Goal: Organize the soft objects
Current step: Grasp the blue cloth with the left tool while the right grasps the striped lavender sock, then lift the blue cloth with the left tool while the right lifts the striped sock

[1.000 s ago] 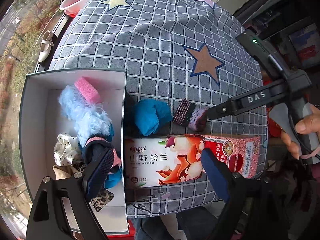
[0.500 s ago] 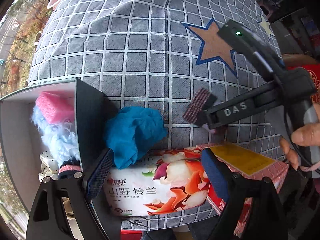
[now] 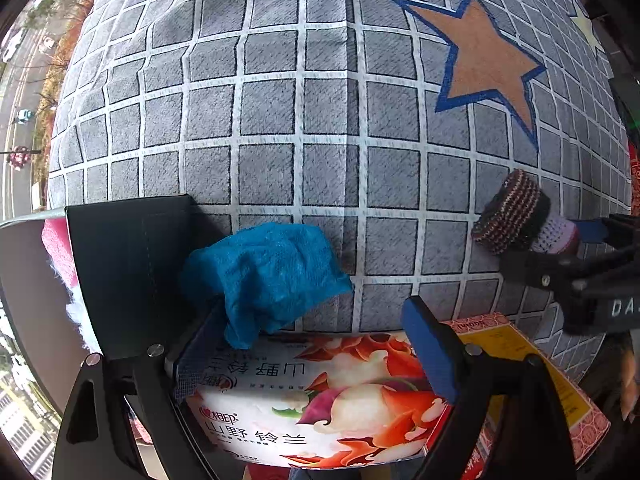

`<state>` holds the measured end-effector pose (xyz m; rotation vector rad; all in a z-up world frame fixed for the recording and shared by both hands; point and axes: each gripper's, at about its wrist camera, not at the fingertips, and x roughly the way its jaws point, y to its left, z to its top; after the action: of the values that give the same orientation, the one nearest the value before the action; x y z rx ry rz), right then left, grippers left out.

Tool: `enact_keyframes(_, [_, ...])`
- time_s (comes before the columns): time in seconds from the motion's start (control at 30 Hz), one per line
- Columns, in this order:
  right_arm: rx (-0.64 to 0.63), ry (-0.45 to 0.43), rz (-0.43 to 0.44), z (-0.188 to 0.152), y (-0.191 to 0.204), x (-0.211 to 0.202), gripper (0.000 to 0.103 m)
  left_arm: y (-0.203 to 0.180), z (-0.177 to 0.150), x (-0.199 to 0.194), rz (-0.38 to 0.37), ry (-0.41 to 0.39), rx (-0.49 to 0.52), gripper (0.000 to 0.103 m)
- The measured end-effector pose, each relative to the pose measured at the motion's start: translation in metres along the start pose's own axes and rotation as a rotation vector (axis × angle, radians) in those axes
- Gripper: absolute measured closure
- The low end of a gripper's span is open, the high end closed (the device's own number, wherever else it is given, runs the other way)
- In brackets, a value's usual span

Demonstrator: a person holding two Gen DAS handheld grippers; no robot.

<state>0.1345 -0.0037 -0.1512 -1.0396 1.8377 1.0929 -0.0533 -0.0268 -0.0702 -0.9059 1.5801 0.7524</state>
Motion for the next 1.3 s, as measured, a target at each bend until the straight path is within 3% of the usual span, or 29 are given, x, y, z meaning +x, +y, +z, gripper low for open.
enact_keyframes(0.07, [-0.032, 0.003, 0.014, -0.012, 0.011, 0.005, 0.001, -0.003, 0.007, -0.001, -0.01, 0.007, 0.002, 0.012])
enact_keyframes(0.17, [-0.076, -0.009, -0.032, -0.015, 0.022, 0.008, 0.001, -0.012, 0.012, -0.002, -0.005, 0.012, 0.015, 0.012])
enact_keyframes(0.4, [-0.098, -0.141, -0.08, -0.018, 0.031, -0.01, 0.001, -0.037, 0.016, 0.016, 0.006, 0.06, 0.0, 0.012])
enact_keyframes(0.43, [-0.107, -0.131, -0.083, -0.02, 0.032, -0.007, 0.005, -0.041, 0.015, 0.019, 0.003, 0.063, -0.006, 0.013])
enact_keyframes(0.47, [-0.112, -0.127, -0.083, -0.022, 0.035, -0.004, 0.018, -0.041, 0.016, 0.019, -0.003, 0.063, -0.011, 0.016])
enact_keyframes(0.5, [-0.114, -0.131, -0.09, -0.025, 0.035, -0.003, 0.019, -0.041, 0.016, 0.017, -0.011, 0.055, -0.016, 0.024])
enact_keyframes(0.53, [-0.118, -0.147, -0.097, -0.03, 0.039, -0.005, 0.028, -0.039, 0.015, 0.015, -0.018, 0.044, -0.019, 0.03])
enact_keyframes(0.57, [-0.119, -0.154, -0.095, -0.038, 0.041, -0.004, 0.041, -0.037, 0.016, 0.012, -0.029, 0.031, -0.018, 0.047])
enact_keyframes(0.67, [-0.092, -0.177, -0.087, -0.048, 0.039, -0.011, 0.045, -0.033, 0.014, 0.0, -0.106, -0.022, -0.008, 0.089])
enact_keyframes(0.7, [-0.081, -0.192, -0.085, -0.053, 0.036, -0.014, 0.046, -0.032, 0.012, -0.005, -0.142, -0.042, -0.01, 0.091])
enact_keyframes(0.83, [-0.017, -0.252, -0.046, -0.064, 0.024, -0.031, 0.048, -0.031, 0.014, -0.025, -0.169, -0.121, 0.006, 0.092])
enact_keyframes(1.07, [0.091, -0.295, -0.018, -0.113, -0.016, -0.037, 0.048, -0.042, 0.025, -0.029, -0.181, -0.126, 0.016, 0.092])
enact_keyframes(1.3, [0.172, -0.343, 0.045, -0.178, -0.058, -0.056, 0.048, -0.113, 0.027, -0.079, -0.148, -0.254, 0.156, 0.092])
